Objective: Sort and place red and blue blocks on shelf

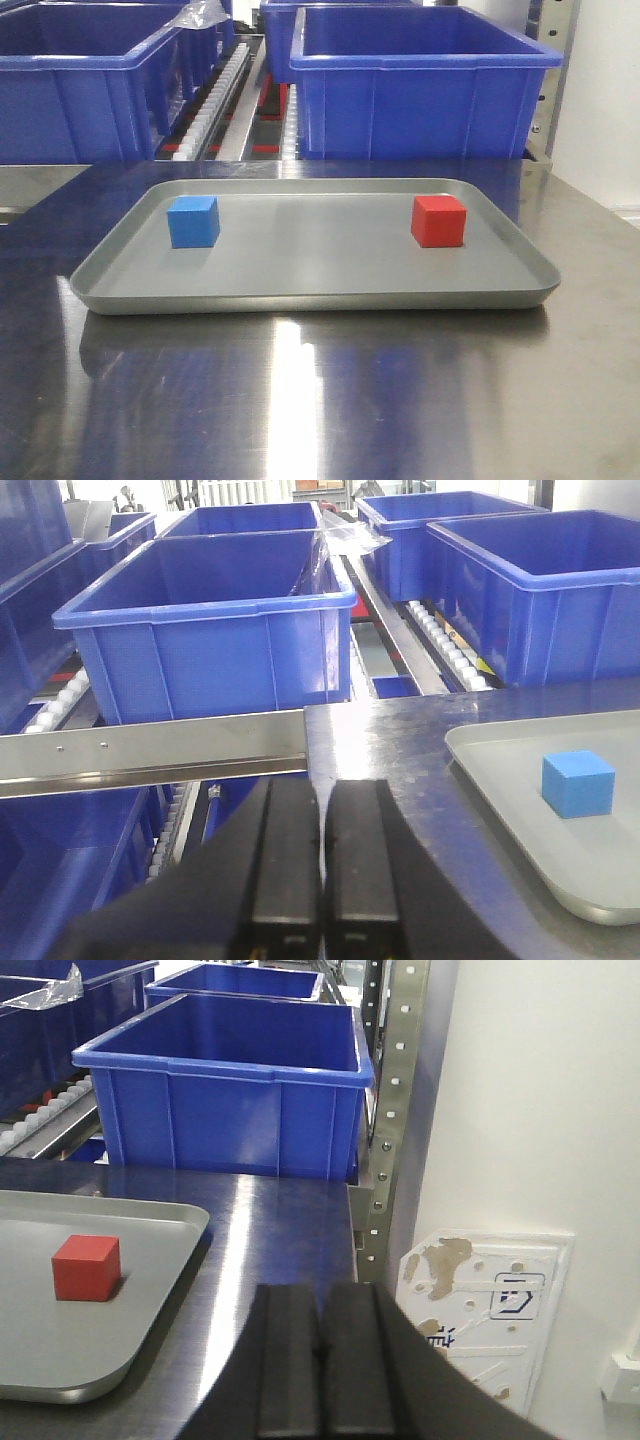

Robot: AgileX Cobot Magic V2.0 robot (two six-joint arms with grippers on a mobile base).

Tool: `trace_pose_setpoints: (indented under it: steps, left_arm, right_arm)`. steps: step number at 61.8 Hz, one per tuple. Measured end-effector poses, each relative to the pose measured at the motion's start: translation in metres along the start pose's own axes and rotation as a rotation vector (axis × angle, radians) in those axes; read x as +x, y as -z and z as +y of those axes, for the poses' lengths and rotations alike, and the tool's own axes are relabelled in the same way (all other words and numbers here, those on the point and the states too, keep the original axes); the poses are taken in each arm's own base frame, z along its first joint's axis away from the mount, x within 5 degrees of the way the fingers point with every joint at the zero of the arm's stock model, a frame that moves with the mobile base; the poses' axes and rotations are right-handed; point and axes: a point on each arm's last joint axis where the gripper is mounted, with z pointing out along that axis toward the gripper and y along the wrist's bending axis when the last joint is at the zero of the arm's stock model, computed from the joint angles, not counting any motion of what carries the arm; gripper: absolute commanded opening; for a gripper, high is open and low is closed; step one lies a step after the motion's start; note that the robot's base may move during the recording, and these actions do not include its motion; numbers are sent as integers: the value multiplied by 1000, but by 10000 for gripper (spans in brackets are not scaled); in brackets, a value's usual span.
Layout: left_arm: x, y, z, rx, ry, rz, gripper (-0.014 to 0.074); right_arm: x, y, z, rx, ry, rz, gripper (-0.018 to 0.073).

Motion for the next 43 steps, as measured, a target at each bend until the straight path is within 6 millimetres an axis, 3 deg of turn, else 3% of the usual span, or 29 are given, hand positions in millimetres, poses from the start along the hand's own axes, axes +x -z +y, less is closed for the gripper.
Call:
trace_pose_setpoints:
  steps: [25,43]
  left_arm:
    - [0,0,0,0,0,0,124]
    - [0,0,0,0,0,0,124]
  right_arm:
    - [-52,5,-4,32,112,75,57]
    - [-66,-32,-3,19,42,413,57]
